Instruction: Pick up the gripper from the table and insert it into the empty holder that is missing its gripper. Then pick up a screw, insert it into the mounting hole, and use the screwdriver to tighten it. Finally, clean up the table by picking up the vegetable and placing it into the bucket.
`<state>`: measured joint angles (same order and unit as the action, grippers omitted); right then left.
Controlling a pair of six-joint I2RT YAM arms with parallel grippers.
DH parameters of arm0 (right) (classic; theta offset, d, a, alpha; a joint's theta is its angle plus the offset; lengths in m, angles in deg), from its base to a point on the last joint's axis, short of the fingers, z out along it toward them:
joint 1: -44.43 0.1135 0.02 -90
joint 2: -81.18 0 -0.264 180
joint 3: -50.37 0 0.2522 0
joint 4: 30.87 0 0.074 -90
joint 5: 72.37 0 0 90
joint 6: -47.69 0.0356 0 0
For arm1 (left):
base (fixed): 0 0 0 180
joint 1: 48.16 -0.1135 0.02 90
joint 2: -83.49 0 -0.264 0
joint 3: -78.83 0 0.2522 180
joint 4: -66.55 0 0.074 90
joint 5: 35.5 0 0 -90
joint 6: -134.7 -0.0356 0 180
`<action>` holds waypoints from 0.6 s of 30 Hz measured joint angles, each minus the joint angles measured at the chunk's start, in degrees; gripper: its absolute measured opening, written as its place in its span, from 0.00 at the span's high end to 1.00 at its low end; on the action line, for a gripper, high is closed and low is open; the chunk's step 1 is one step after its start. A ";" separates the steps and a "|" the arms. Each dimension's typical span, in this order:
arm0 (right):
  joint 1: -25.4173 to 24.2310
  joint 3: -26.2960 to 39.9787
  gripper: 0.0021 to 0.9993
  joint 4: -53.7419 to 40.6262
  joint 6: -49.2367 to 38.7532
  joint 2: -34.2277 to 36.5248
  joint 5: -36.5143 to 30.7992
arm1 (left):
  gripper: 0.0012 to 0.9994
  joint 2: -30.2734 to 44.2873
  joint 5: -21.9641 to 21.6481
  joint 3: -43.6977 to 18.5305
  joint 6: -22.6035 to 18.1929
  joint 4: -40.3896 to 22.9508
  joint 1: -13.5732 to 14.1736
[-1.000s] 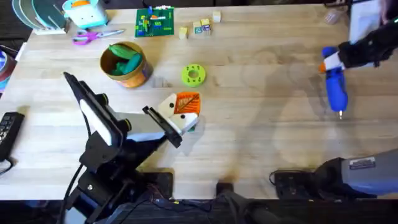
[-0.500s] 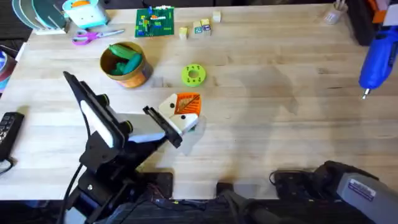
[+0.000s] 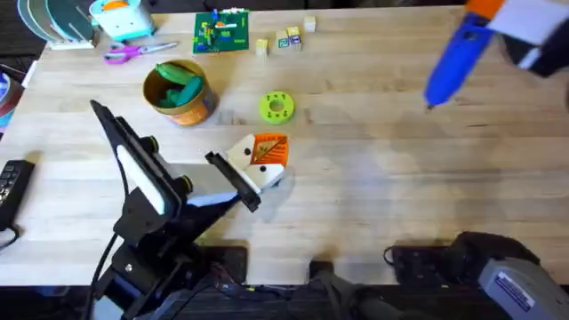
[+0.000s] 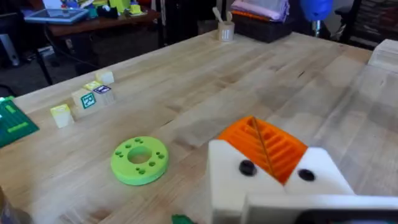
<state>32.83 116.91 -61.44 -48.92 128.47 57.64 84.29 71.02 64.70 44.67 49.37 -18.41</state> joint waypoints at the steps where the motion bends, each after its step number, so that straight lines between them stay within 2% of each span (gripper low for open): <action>1: 2.64 -2.17 0.98 4.84 1.98 0.02 0.94 | 1.00 0.00 0.00 0.01 0.02 0.01 0.00; 6: 18.10 -8.66 0.98 27.28 10.49 2.15 2.35 | 1.00 0.00 0.07 0.02 0.77 -0.01 0.00; 12: 34.96 -9.38 0.98 46.87 15.77 8.48 0.76 | 1.00 0.00 0.19 0.00 1.14 0.01 0.00; 18: 47.56 -9.38 0.98 57.44 17.54 14.82 0.54 | 1.00 0.00 0.19 0.00 1.17 0.01 0.00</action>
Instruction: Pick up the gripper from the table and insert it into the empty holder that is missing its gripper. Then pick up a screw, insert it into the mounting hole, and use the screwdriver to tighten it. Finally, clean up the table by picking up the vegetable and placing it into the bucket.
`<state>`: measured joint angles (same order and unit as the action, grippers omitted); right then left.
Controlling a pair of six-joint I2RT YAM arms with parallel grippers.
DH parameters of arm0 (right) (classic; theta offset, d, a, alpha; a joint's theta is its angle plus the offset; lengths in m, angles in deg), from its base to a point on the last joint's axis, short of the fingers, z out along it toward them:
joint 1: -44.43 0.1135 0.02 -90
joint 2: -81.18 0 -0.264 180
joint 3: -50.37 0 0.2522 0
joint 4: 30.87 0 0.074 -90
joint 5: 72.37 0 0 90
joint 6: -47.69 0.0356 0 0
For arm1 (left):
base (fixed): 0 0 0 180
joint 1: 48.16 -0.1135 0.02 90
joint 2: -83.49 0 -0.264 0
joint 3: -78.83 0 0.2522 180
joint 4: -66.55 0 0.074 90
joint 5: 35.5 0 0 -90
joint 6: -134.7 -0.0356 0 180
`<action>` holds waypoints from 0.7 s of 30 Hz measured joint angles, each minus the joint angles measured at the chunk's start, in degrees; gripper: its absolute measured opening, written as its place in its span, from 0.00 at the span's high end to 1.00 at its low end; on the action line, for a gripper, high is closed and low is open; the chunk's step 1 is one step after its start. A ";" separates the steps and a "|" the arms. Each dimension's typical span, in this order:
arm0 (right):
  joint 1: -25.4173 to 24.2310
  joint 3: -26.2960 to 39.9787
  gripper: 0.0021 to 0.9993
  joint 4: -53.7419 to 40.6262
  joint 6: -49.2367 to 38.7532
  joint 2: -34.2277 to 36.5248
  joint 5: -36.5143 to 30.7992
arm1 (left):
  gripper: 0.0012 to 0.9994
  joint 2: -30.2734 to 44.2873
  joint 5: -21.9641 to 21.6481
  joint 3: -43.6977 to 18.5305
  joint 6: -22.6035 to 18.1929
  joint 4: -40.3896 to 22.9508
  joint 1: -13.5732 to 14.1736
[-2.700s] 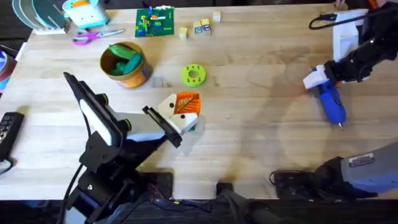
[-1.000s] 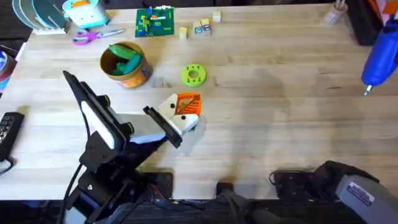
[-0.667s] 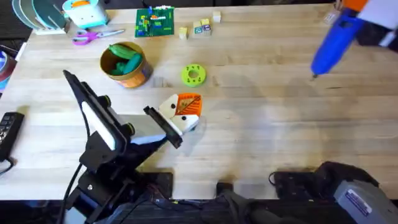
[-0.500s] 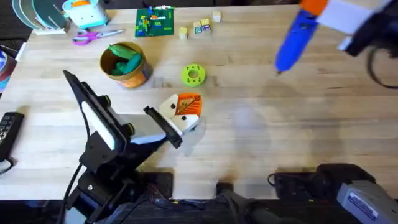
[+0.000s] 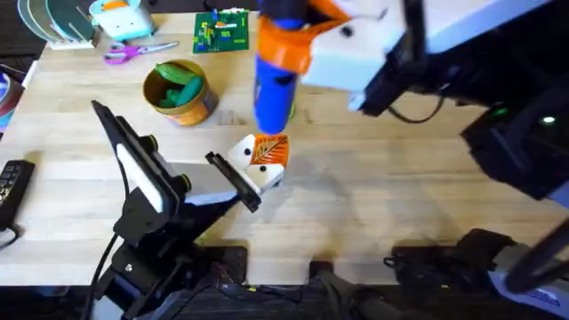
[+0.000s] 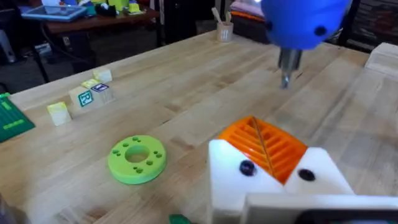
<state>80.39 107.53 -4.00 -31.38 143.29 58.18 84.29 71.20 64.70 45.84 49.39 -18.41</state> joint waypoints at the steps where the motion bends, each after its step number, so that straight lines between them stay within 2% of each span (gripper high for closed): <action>1: 1.50 -0.02 0.98 1.37 0.16 1.00 0.00 | 1.00 0.00 -0.01 0.00 0.01 0.00 0.00; 6: 5.78 -0.02 0.98 4.21 0.57 4.04 -0.64 | 1.00 0.00 0.00 0.00 0.15 0.00 0.00; 21: 7.86 -0.02 0.98 8.29 0.67 8.45 -3.90 | 1.00 0.00 0.00 0.00 0.19 0.00 0.00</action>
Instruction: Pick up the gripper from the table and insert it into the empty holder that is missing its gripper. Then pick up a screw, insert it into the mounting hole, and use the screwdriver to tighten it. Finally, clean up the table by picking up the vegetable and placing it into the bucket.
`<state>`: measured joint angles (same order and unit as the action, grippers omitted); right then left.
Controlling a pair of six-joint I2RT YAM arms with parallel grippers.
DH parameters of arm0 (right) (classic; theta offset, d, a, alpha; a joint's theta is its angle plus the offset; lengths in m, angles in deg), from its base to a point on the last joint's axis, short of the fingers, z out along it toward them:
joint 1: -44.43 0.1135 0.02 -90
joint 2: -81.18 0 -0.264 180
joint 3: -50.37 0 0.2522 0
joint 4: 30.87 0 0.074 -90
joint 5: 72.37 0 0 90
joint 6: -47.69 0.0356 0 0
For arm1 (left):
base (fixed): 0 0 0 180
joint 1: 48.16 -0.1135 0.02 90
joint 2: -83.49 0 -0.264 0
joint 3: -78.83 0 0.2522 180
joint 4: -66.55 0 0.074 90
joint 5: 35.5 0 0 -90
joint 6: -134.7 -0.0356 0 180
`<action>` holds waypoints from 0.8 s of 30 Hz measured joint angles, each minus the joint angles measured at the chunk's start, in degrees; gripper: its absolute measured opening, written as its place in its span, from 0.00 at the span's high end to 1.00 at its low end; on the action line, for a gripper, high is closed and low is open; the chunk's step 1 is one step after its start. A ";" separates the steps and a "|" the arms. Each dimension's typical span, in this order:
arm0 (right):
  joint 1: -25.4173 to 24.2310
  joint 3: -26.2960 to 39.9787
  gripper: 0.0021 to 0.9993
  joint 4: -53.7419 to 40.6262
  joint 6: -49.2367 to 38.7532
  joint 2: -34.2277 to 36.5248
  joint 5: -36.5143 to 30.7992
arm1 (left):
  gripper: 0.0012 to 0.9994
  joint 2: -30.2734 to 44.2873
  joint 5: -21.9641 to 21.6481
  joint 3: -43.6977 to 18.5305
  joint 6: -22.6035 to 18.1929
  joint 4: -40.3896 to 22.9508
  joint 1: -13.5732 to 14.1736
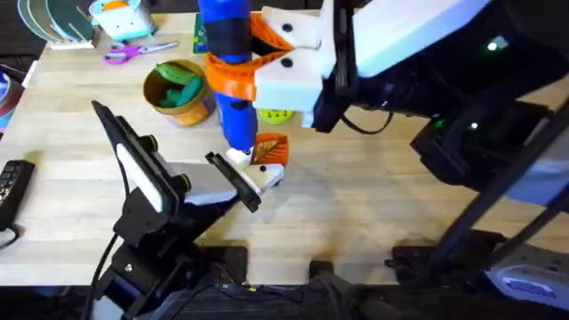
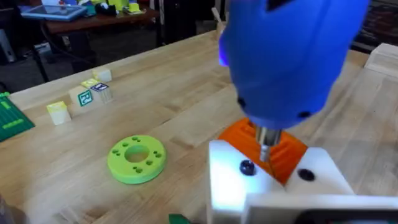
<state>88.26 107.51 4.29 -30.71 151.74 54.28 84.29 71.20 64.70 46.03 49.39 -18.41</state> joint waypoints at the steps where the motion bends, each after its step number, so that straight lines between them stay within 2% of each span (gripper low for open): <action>1: 0.02 0.00 0.98 0.01 0.00 0.04 -0.01 | 1.00 0.00 0.01 0.00 0.00 0.00 0.00; 24: 0.04 0.00 0.98 -2.26 -2.23 0.68 -1.89 | 1.00 0.00 0.01 0.00 0.00 0.00 0.00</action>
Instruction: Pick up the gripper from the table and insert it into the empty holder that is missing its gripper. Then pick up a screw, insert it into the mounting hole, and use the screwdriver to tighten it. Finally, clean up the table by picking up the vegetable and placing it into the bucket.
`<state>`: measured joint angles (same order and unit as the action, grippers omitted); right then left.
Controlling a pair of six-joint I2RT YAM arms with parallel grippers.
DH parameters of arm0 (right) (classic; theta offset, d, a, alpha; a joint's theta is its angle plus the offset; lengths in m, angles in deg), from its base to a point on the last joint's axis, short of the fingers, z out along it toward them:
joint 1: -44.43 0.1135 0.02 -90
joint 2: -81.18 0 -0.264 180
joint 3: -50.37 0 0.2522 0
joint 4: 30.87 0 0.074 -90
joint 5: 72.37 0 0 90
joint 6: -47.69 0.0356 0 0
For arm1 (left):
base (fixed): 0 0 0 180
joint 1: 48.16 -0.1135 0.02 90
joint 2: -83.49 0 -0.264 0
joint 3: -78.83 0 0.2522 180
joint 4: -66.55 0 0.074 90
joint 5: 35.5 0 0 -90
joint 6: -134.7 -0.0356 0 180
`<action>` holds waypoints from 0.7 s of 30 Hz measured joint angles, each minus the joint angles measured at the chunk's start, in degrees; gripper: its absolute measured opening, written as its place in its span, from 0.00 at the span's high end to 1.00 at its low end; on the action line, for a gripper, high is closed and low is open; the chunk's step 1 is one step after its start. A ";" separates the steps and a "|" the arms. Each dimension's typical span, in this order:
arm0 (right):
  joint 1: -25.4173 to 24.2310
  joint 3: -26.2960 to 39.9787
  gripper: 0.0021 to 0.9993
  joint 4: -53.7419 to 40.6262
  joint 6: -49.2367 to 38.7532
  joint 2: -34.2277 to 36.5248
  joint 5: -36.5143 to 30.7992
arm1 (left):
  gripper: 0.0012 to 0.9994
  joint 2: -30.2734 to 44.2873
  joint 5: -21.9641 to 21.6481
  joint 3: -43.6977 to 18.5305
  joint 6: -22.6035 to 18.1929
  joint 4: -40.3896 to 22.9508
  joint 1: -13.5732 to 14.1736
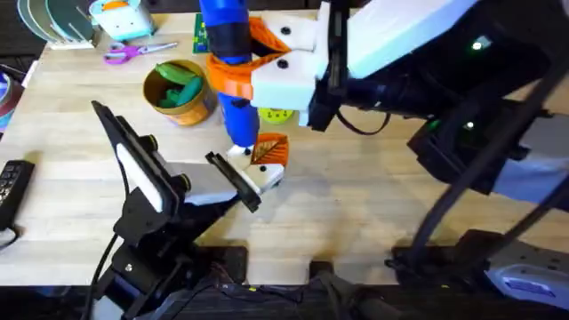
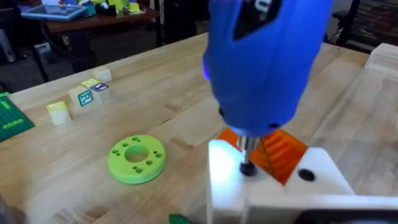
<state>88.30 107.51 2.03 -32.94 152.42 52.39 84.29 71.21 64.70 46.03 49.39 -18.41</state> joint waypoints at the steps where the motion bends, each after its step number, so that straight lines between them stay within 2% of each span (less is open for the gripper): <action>1: -0.02 0.00 0.98 -0.03 0.00 0.30 -0.02 | 1.00 0.00 0.00 0.00 0.00 0.00 0.00; 11: -0.02 0.00 0.98 -1.41 -0.22 0.74 -0.90 | 1.00 0.26 0.00 0.00 0.44 -0.04 0.00; 21: -0.02 0.00 0.98 1.66 -0.15 0.76 -0.82 | 1.00 0.26 0.00 0.00 0.43 -0.02 0.00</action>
<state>88.28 107.51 3.69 -33.09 153.19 51.57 84.55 71.21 64.70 46.46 49.36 -18.41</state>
